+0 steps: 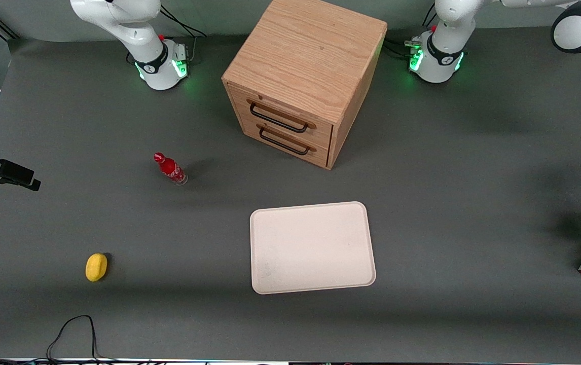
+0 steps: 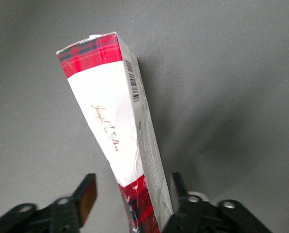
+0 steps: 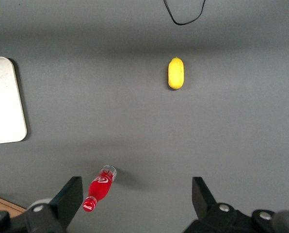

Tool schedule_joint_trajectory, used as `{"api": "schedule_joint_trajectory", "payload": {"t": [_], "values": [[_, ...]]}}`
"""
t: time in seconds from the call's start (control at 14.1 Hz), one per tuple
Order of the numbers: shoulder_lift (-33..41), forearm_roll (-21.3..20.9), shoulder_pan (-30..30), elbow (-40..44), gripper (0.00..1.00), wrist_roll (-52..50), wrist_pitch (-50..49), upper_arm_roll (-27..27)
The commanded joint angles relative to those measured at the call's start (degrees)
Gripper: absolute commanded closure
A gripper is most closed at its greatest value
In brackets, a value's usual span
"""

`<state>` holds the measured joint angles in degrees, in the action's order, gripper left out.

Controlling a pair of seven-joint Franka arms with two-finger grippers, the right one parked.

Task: Place red cookie box on tray
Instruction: 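Close the left gripper on the cookie box's end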

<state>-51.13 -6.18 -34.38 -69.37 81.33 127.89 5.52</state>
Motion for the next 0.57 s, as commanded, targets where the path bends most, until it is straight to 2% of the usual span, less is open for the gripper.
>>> {"api": "schedule_joint_trajectory", "payload": {"t": [0.0,0.5], "values": [[0.6,0.1,0.1,-0.9,1.0,0.6,0.7,-0.2],[3.1,0.0,0.4,-0.1,1.0,1.2,-1.2,0.0]]}}
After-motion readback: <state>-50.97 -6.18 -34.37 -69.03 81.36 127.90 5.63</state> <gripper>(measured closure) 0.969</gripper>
